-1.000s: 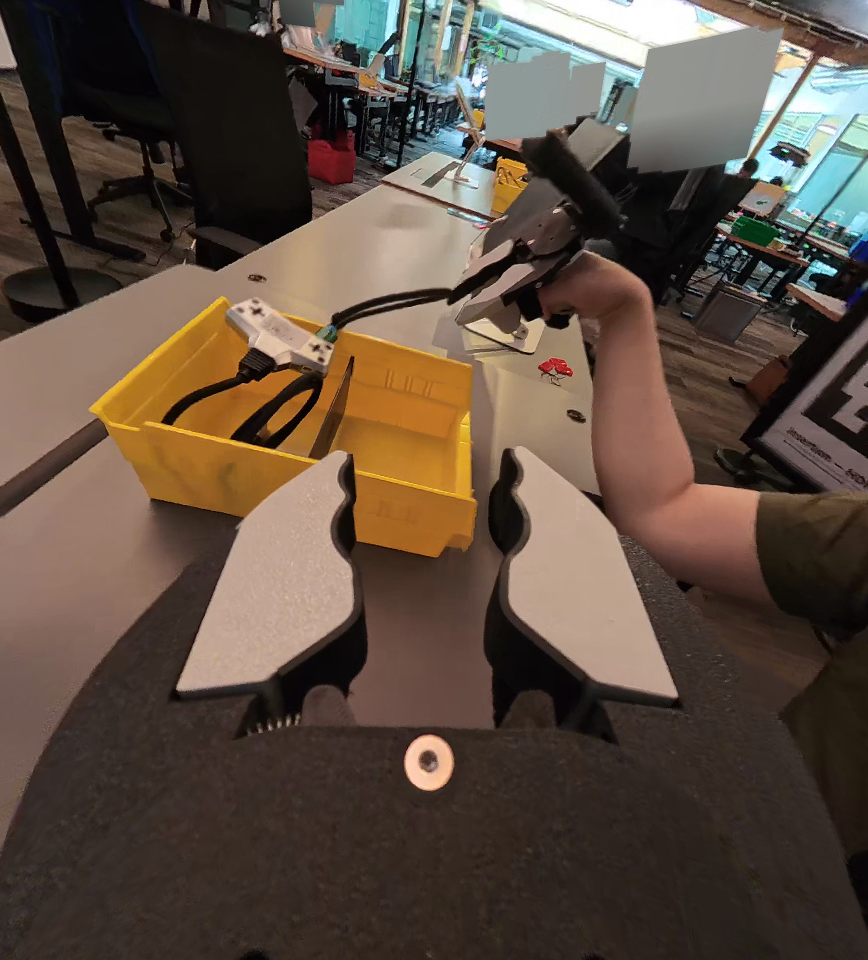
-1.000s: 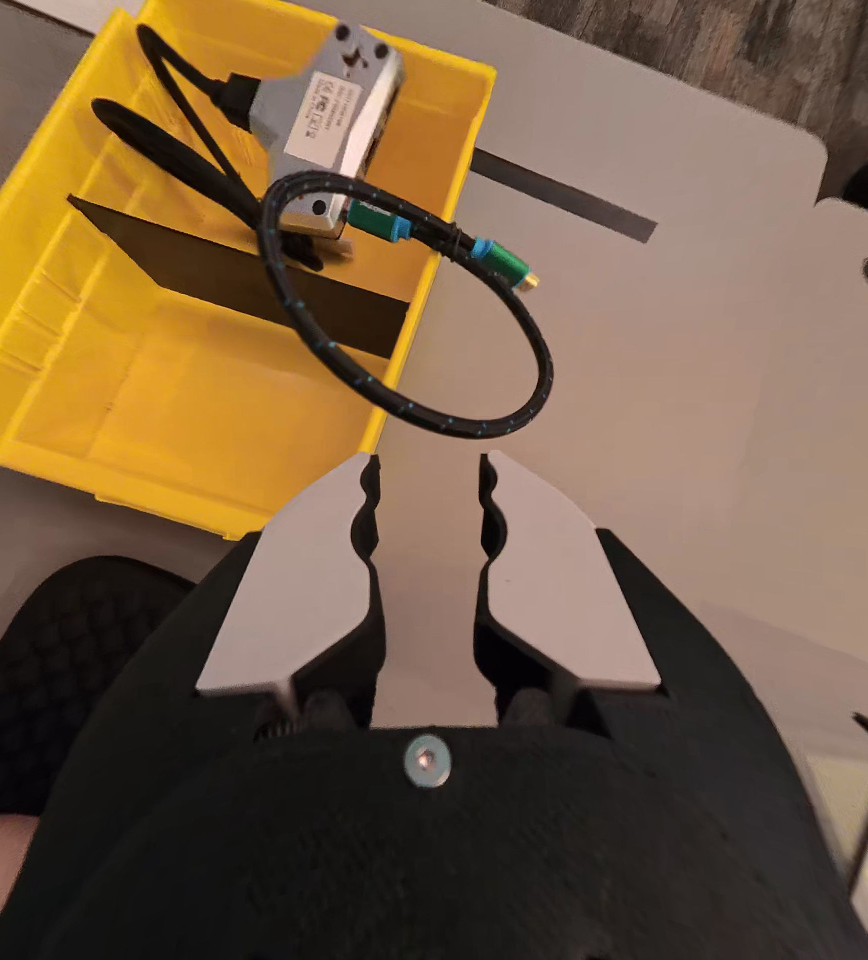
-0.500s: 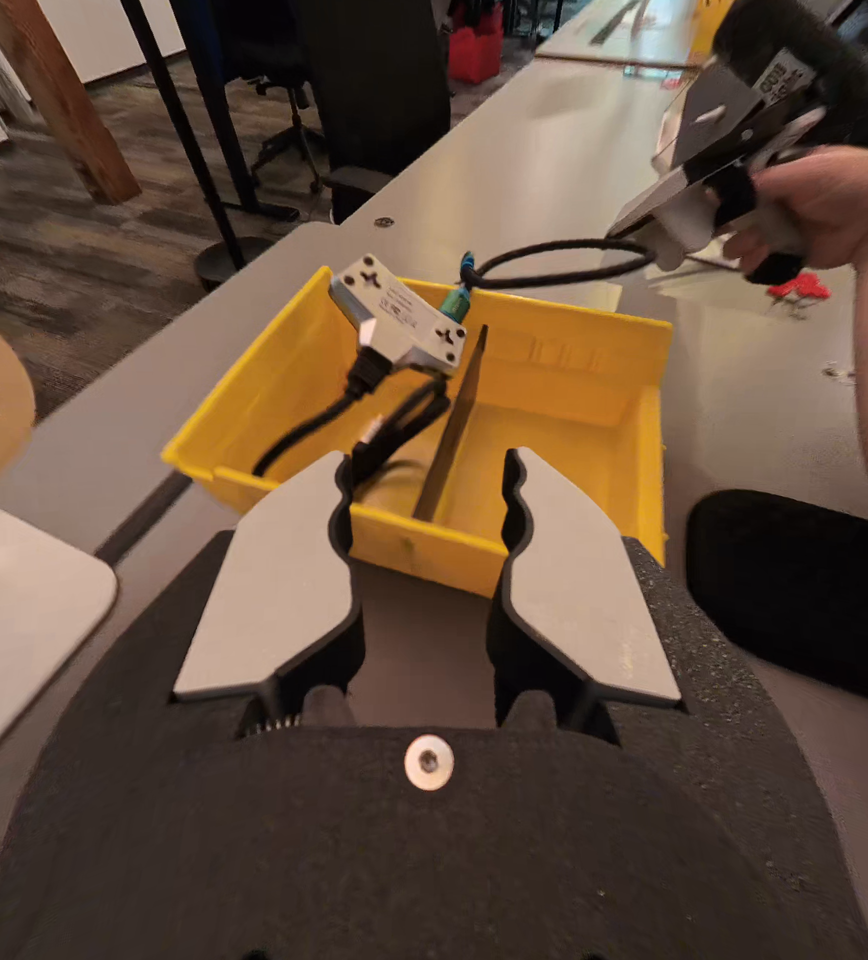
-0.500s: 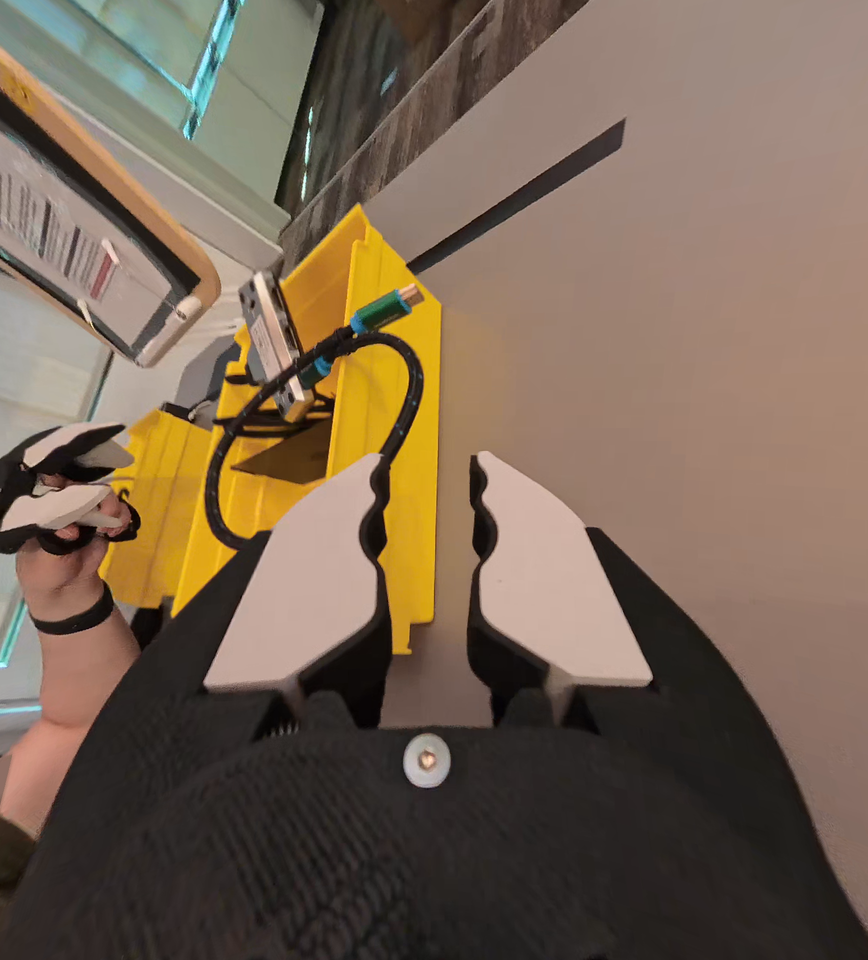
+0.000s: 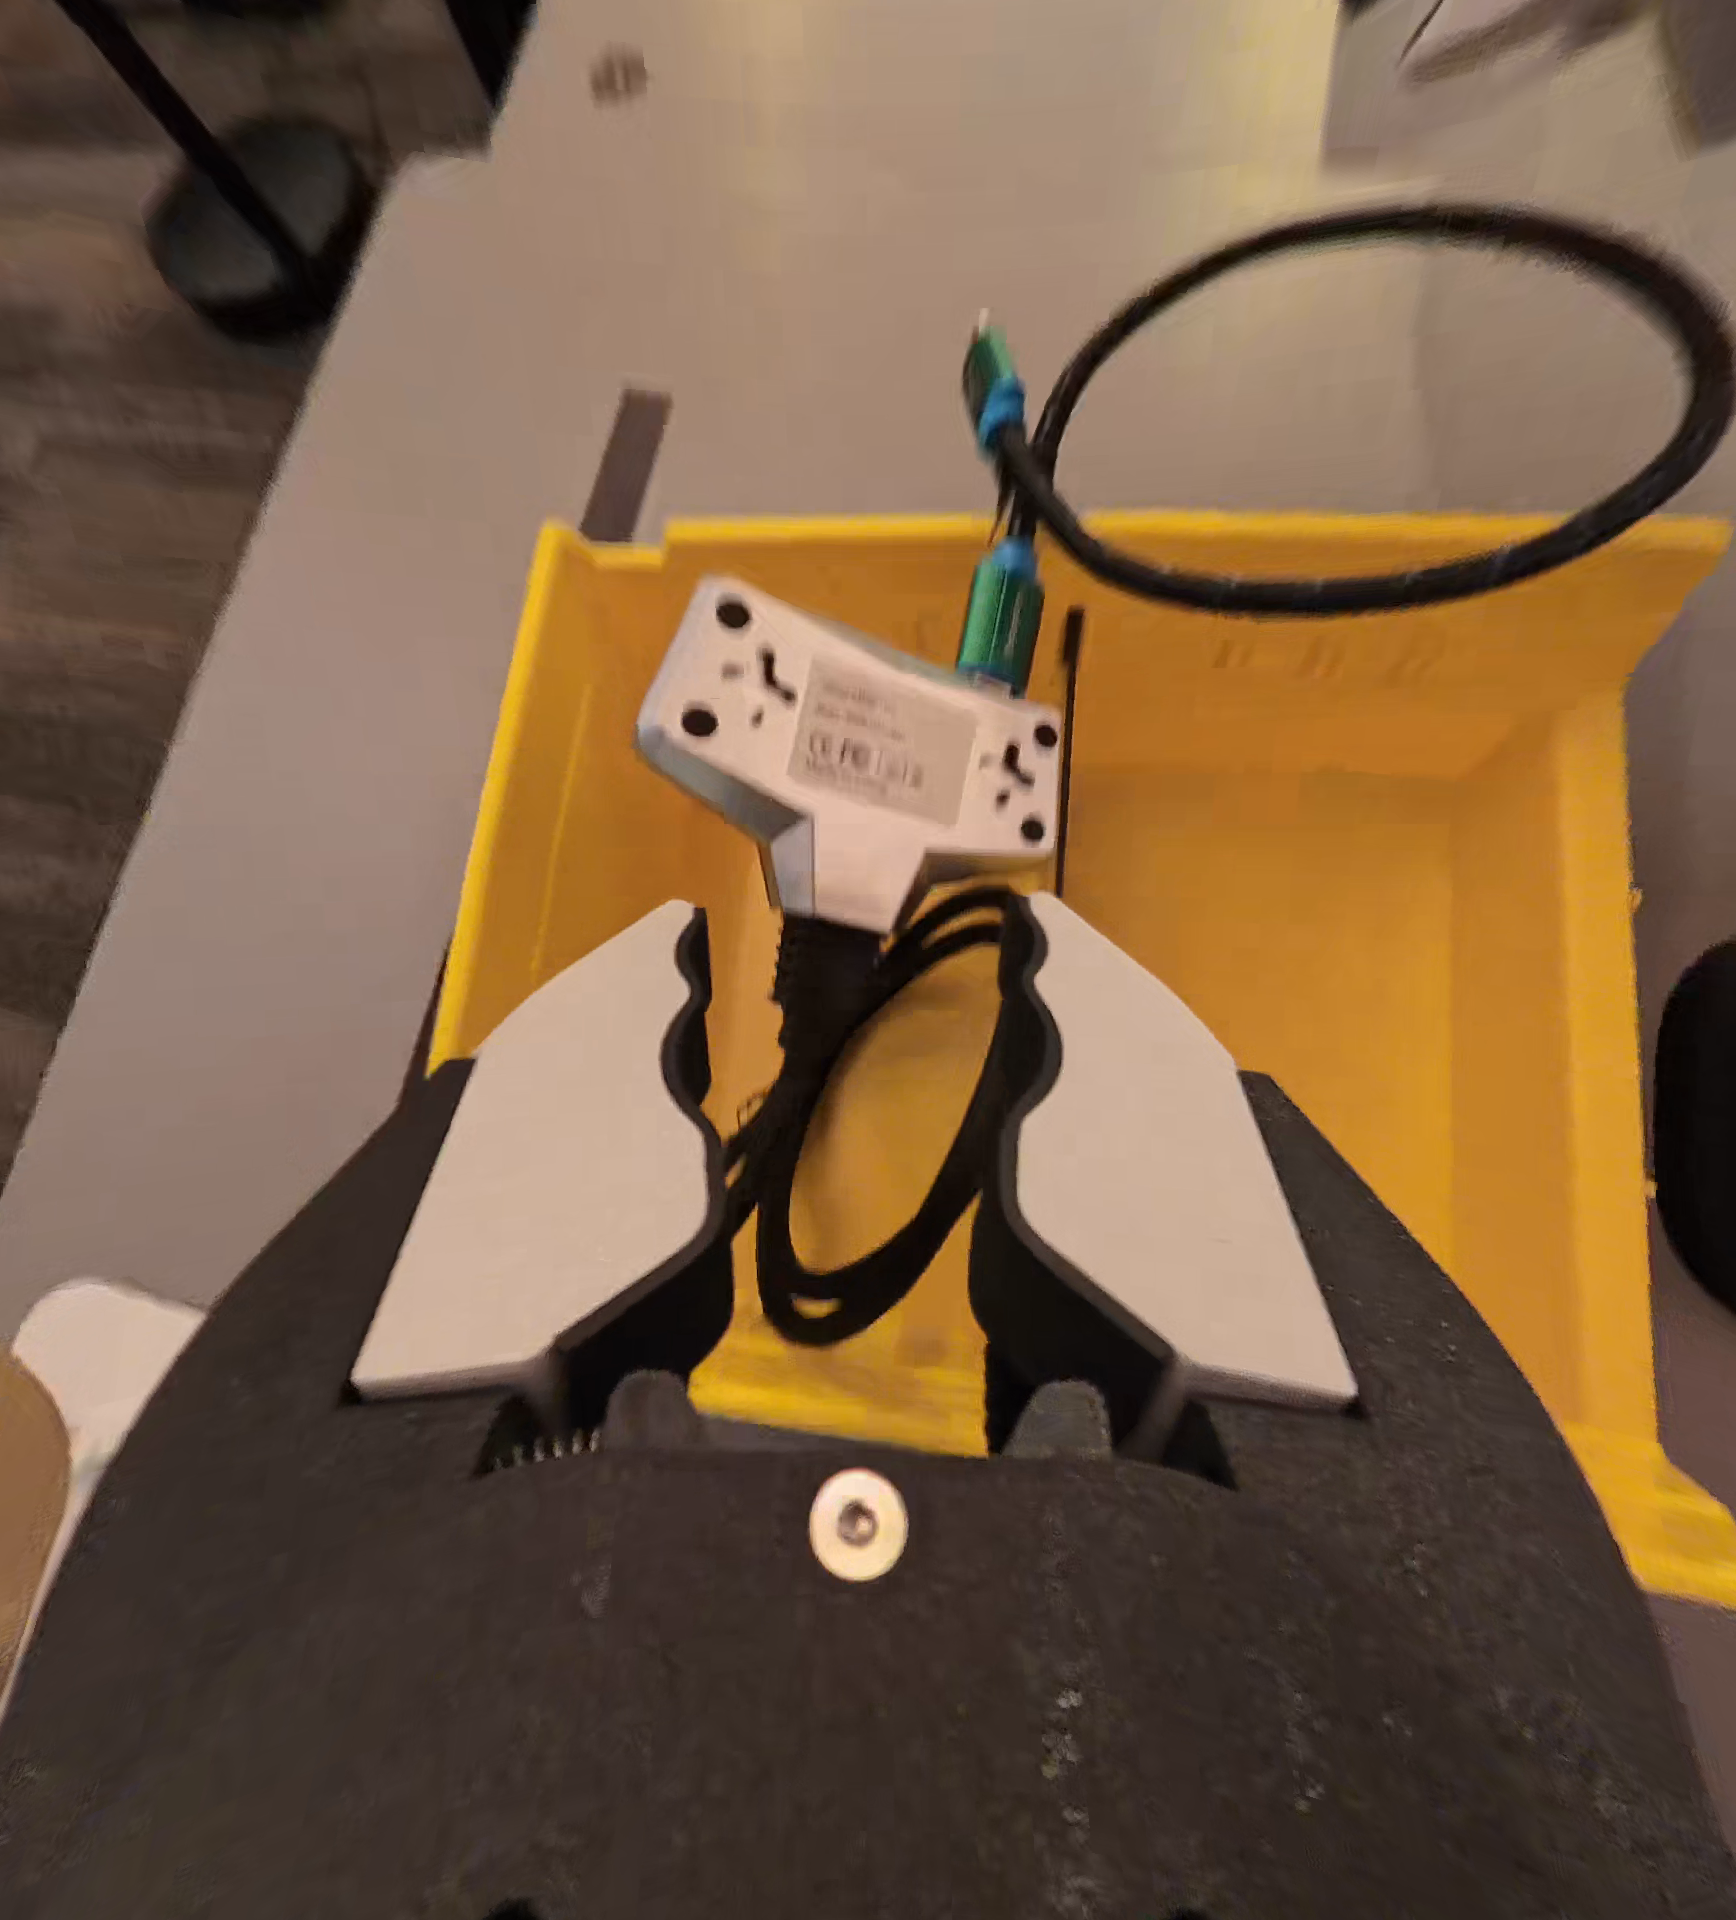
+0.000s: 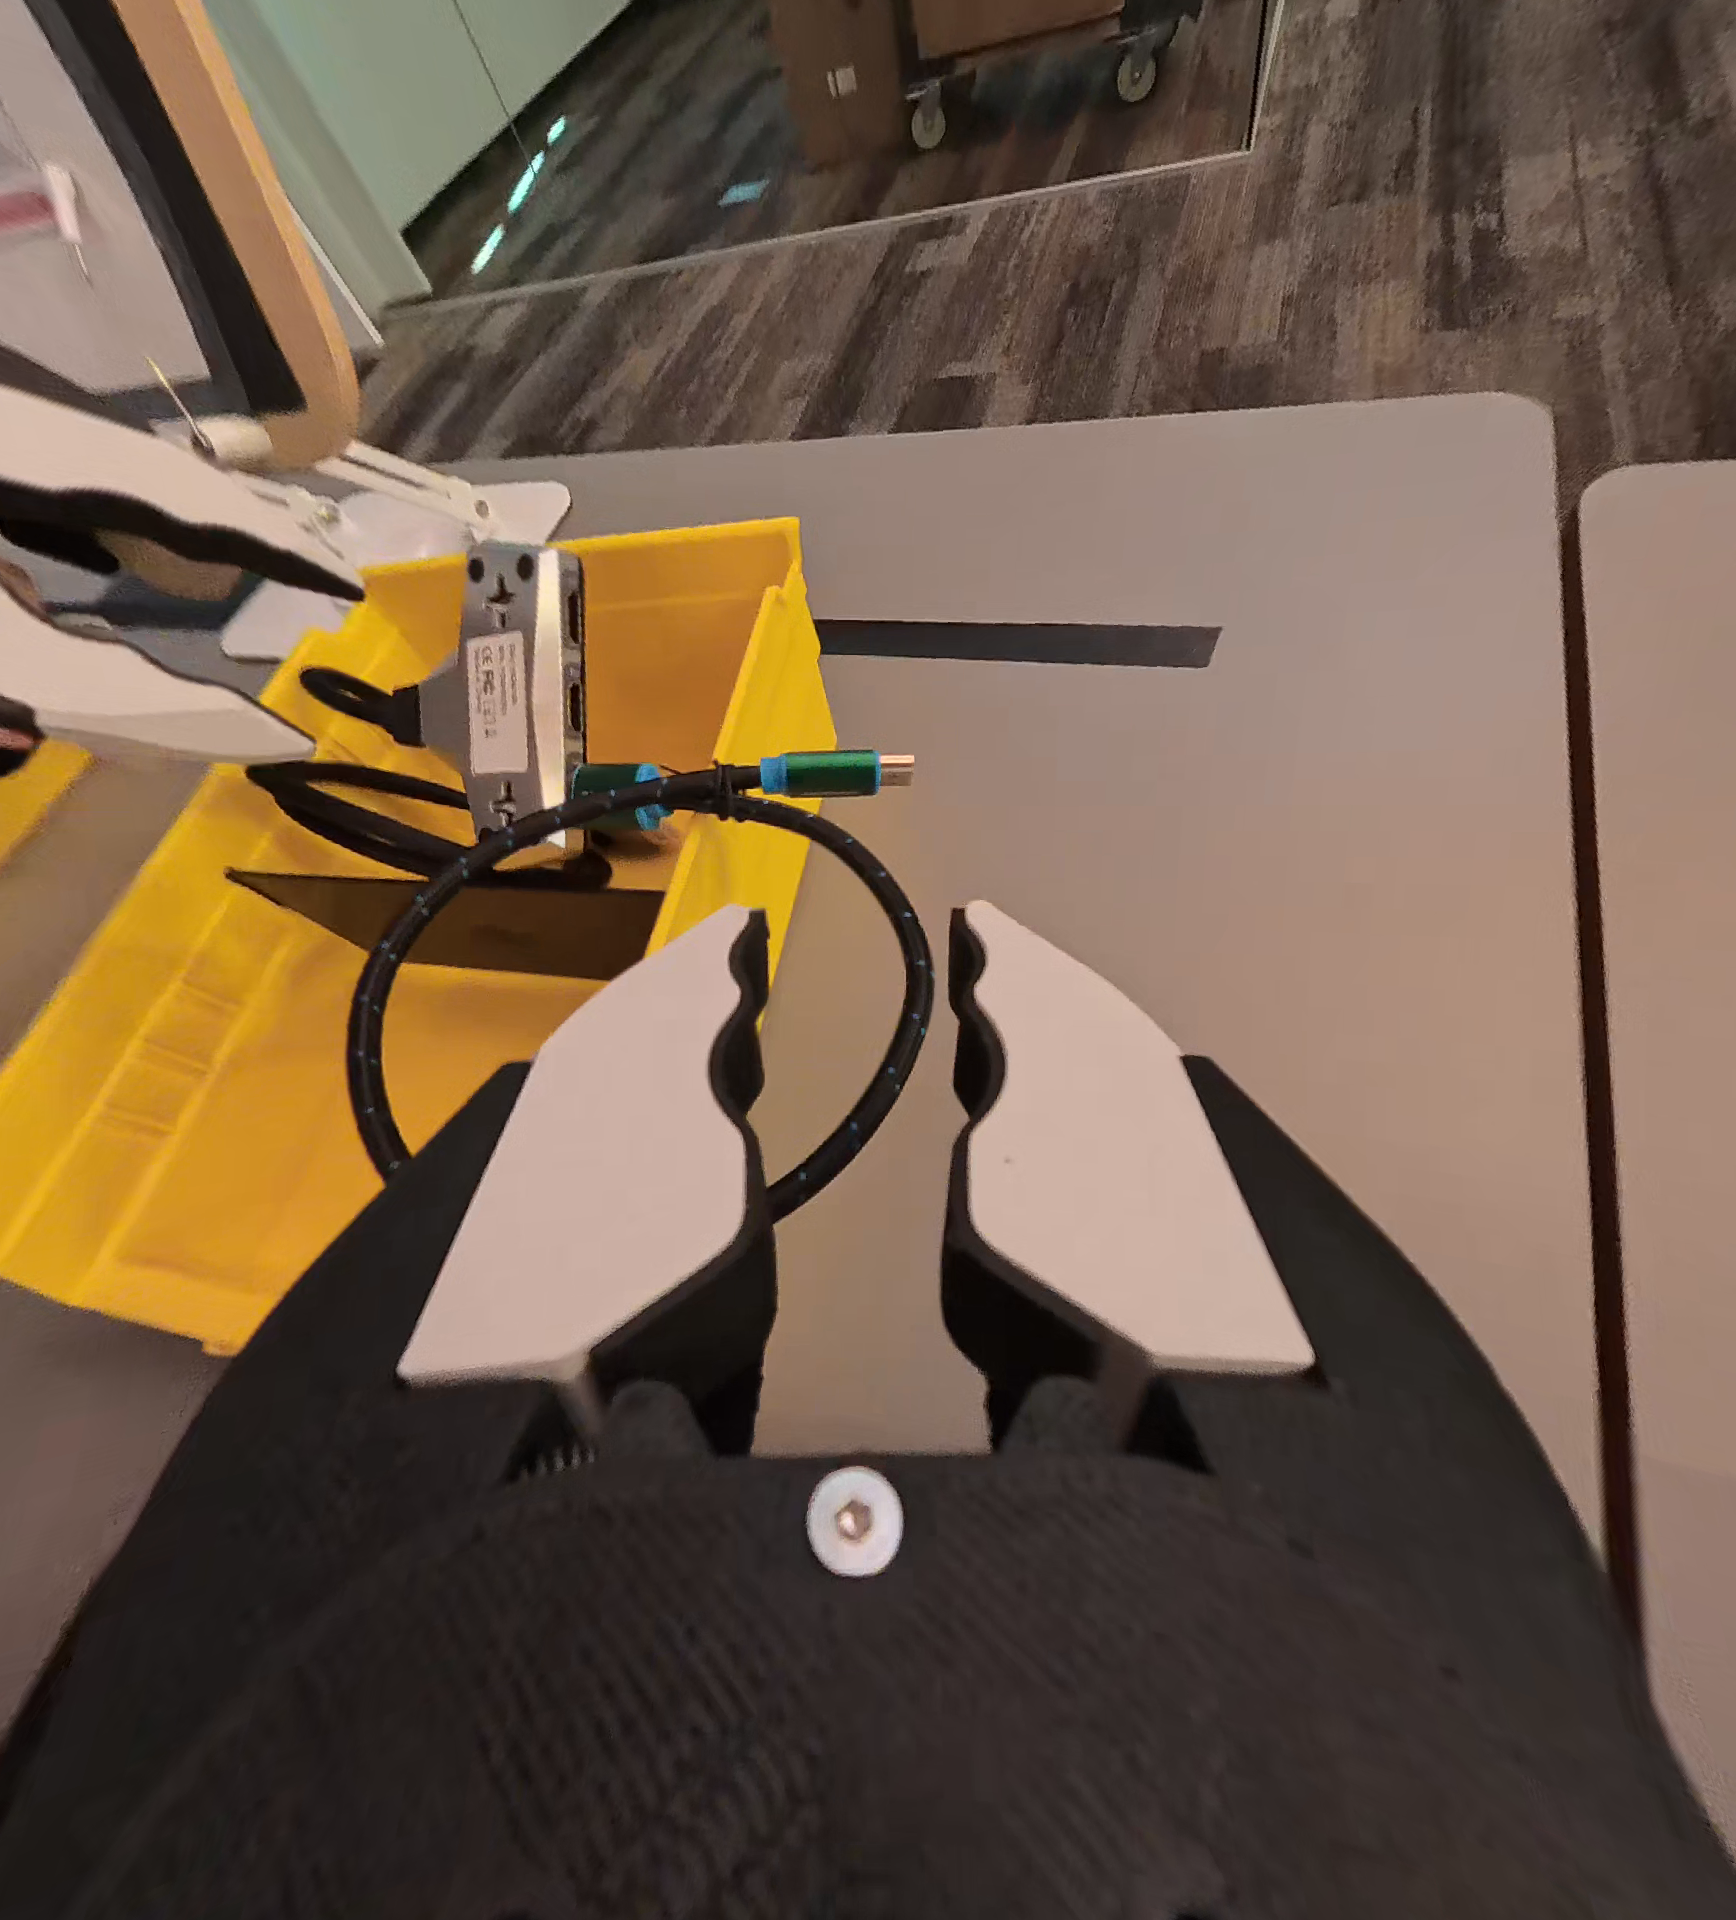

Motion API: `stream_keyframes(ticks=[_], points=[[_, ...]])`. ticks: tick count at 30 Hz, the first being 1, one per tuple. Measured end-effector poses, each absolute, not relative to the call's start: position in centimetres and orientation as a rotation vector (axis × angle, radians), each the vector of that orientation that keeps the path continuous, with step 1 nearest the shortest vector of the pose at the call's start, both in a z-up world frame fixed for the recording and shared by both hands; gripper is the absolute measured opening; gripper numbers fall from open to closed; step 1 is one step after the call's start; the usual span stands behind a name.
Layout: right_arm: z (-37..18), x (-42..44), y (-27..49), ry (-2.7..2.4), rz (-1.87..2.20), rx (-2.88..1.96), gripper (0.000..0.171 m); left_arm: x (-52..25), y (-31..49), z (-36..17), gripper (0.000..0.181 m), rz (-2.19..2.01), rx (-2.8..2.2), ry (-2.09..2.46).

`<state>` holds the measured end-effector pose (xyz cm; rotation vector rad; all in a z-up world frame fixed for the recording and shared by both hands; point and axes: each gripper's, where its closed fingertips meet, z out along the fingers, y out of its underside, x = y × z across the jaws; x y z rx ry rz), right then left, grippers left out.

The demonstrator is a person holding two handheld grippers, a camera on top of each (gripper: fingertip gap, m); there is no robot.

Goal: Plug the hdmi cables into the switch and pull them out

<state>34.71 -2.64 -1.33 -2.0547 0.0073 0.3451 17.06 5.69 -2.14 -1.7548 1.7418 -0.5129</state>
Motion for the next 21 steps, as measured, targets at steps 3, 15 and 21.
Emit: stream_keyframes(ticks=[3, 15, 21], points=[[-0.1, 33.7, -2.9, -0.089, 0.266, -2.039, 0.037, 14.4, 5.2, -2.7, 0.045, -0.509, -1.841, 1.681], [-0.1, 23.5, 2.9, -0.468, -0.009, -2.179, 0.078, 7.5, 5.7, -1.1, 0.087, -1.014, -1.854, 1.156], [-2.5, 20.1, 5.4, -0.41, -0.102, -2.33, 0.079, 8.0, 7.0, -2.2, 0.085, -1.313, -1.815, 1.074]])
